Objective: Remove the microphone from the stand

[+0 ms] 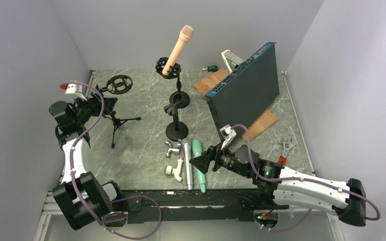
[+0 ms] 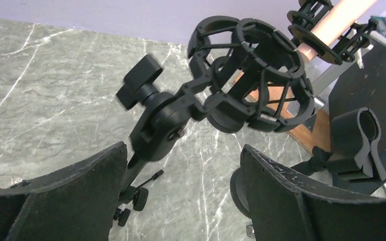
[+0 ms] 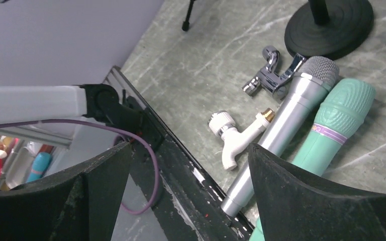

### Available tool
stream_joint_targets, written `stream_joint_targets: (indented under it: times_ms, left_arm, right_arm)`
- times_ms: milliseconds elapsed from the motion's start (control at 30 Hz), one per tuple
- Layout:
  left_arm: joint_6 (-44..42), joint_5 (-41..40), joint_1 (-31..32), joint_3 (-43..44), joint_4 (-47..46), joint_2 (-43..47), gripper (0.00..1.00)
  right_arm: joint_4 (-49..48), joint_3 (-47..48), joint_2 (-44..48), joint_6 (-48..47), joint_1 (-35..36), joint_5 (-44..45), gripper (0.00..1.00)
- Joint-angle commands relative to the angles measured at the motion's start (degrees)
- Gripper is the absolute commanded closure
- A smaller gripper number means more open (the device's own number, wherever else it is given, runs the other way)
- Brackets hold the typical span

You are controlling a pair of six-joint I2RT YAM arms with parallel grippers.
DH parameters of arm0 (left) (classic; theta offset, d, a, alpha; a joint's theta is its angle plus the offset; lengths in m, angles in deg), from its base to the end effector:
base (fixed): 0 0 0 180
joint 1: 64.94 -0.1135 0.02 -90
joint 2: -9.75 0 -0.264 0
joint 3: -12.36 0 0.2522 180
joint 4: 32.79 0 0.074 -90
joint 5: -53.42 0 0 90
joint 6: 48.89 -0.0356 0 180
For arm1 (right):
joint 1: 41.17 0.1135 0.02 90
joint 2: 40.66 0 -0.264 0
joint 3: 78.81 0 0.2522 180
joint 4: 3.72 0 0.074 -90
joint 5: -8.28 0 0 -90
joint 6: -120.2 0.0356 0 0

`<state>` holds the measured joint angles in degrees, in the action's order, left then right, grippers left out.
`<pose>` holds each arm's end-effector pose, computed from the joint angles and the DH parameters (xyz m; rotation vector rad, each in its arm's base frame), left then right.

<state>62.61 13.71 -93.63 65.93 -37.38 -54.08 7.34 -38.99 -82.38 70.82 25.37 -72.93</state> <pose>0.2307 0.0950 0.2960 -0.0603 1.6712 -0.6336 0.0772 0.1642 0.2563 -0.3224 1.9351 1.1649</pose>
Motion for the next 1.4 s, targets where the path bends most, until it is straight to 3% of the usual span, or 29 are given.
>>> stream_joint_targets:
  times_ms: [0, 200, 367, 967, 1133, 1367]
  left_arm:
    - [-8.41, -3.34, 2.56, 5.82, 7.97, -0.91, 0.15]
    - [-7.24, -2.09, 4.13, 2.92, 4.15, -1.03, 0.26]
    - [-7.03, -3.14, 4.83, 2.99, 6.73, -1.29, 0.35]
    - [-5.11, -9.33, 8.94, 4.22, 14.98, 0.0, 0.68]
    - [-7.97, -17.42, 15.16, 5.0, 24.14, 4.17, 0.77]
    - [-1.44, -17.21, 16.46, -3.59, 22.87, 14.31, 0.89]
  right_arm:
    - [2.34, -0.58, 3.72, -1.67, 0.23, 1.48, 0.13]
    - [4.16, -0.55, 4.81, -0.34, 0.22, 2.42, 0.13]
    - [5.91, 0.54, 3.19, -0.1, 0.25, 3.99, 0.13]
    - [-1.18, 4.79, -12.17, 1.65, 0.3, 1.71, 0.14]
    - [-1.75, 5.93, -13.75, 1.91, 0.27, 1.05, 0.14]
    - [-8.18, 6.12, -17.43, 3.39, 0.3, -3.63, 0.14]
